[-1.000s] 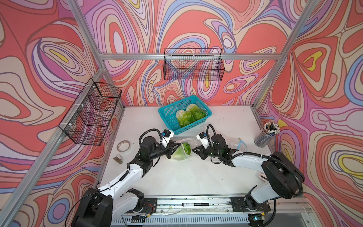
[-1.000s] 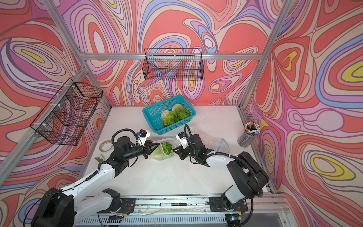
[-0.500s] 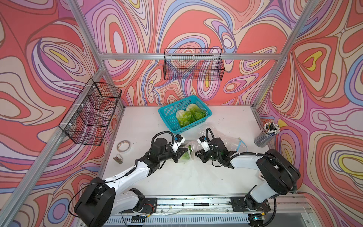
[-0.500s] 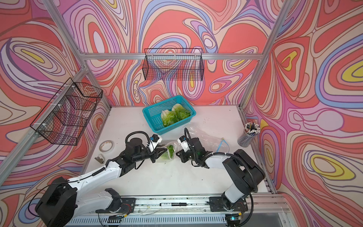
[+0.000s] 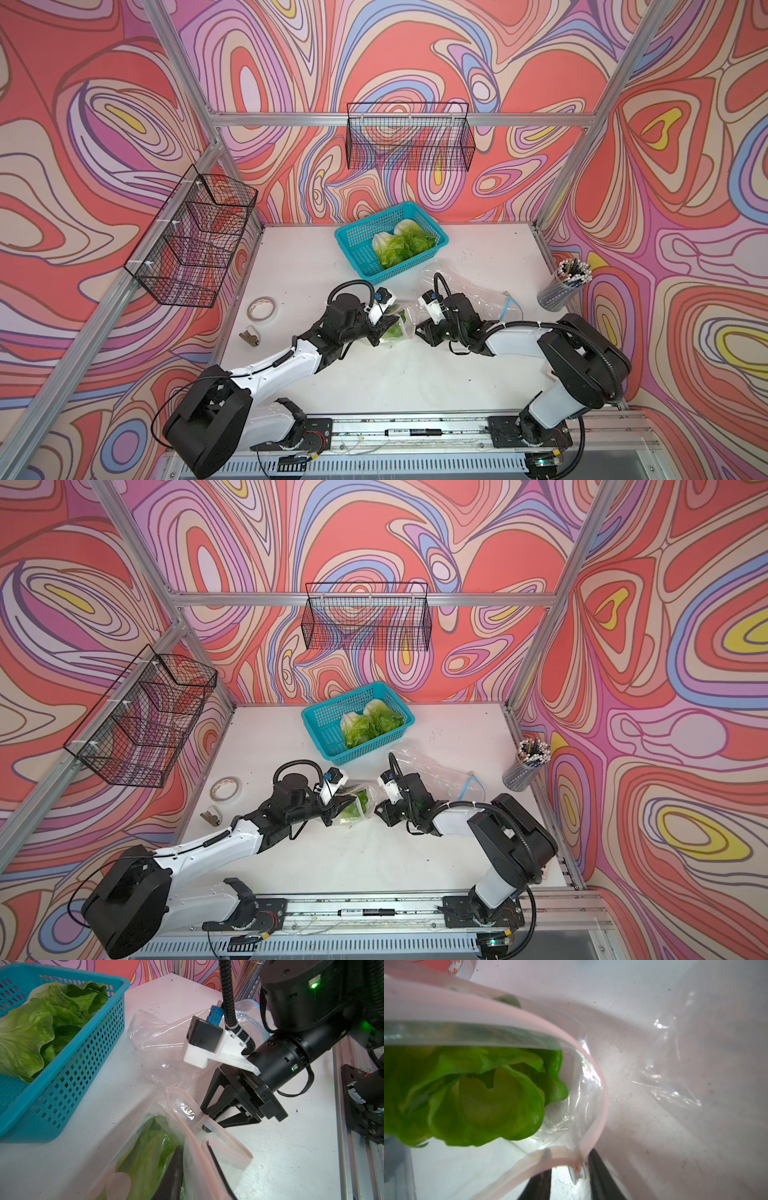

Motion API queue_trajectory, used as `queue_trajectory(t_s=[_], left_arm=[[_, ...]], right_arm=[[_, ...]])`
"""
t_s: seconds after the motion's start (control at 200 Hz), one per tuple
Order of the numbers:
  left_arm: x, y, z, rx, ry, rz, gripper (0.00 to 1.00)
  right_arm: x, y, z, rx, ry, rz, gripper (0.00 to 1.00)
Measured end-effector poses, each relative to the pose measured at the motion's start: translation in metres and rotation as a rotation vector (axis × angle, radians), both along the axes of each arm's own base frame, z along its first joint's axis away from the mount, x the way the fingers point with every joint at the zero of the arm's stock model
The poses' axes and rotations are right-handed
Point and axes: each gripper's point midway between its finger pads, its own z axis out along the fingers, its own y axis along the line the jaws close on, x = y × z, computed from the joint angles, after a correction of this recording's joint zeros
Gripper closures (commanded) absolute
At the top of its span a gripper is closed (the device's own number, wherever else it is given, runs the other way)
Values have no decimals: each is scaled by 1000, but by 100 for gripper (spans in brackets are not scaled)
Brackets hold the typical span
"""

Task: Open the zip-top bag and take out the chinese cabbages
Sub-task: Adjust the zipper food storage bag at the center of the board.

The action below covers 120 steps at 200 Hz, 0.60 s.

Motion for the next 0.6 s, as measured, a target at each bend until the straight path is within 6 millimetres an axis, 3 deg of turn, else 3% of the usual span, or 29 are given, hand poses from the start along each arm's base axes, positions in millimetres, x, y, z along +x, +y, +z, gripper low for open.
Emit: queue_trajectory(t_s=[0.28,0.601], left_arm=[[0,0,0,-8,-10,-2,81],[-5,1,-8,1,6,-11,81]], right_arm=[[0,-3,37,46,-44,-34,53],[-9,-1,43,108,37,-26,54]])
